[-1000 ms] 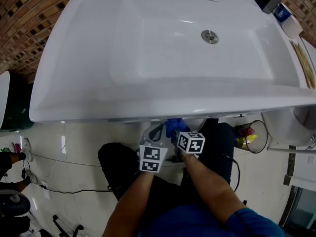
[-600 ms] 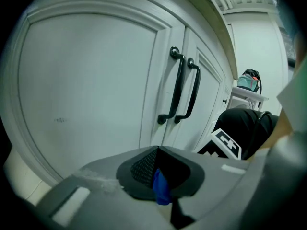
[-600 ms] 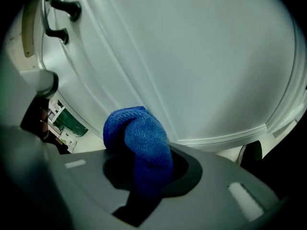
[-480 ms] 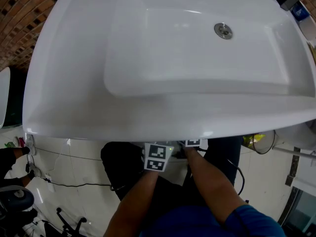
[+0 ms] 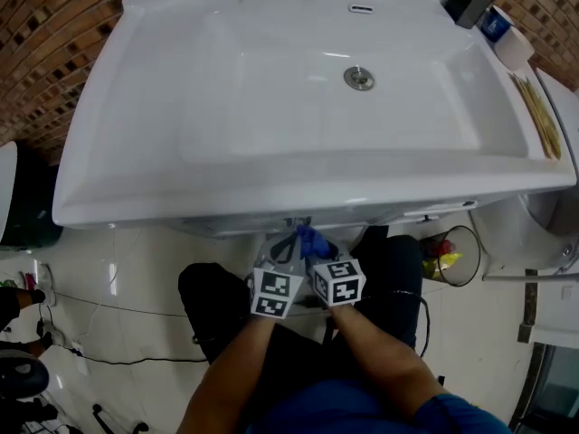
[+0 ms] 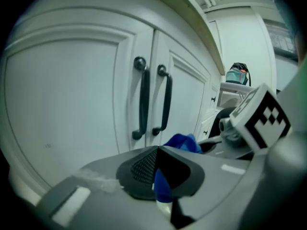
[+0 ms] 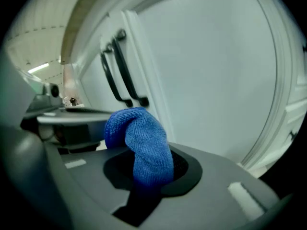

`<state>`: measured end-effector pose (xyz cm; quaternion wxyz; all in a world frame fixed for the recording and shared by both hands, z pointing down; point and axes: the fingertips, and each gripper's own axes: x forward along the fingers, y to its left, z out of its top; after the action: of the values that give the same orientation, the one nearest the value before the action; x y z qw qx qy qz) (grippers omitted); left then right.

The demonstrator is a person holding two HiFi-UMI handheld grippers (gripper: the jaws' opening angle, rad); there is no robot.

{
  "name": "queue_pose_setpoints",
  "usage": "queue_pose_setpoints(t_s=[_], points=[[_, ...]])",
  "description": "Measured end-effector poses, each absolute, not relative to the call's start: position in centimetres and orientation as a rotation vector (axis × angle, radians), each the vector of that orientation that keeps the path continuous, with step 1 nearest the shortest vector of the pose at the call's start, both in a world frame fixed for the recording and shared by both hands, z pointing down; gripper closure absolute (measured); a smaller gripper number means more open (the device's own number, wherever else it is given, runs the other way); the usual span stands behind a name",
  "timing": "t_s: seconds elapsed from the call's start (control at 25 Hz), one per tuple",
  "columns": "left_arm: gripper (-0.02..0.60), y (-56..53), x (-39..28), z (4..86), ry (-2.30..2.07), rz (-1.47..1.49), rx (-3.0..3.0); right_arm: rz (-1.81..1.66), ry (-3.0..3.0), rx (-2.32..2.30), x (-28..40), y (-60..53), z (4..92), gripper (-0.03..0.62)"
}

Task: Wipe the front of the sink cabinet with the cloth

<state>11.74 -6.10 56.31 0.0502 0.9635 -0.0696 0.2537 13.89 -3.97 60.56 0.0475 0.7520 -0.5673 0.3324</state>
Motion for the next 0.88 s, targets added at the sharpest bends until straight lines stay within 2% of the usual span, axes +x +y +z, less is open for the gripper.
queue_pose_setpoints(t_s=[0.28, 0.44, 0.6, 0.88], points=[[0.581, -3.9, 11.5, 46.9, -0.347, 0.42, 3.016, 0.485, -1.928, 2.466, 14.9, -1.8, 45.8, 0.514], [0.581, -2.4, 10.7, 43.2, -0.388, 0.338, 3.056, 0.279, -1.986, 2.536, 14.9, -1.2, 40.1, 0.514], [0.583, -2.4, 10.0, 41.7, -0.432, 0.318, 3.092, 0.177, -1.976, 2.581, 16.0, -1.2, 37.8, 0.514], [0.582, -4.0, 9.9, 44.8, -0.45, 0.373, 3.054, 0.189, -1.906, 2.593, 18.4, -2.5, 39.3, 0.514]])
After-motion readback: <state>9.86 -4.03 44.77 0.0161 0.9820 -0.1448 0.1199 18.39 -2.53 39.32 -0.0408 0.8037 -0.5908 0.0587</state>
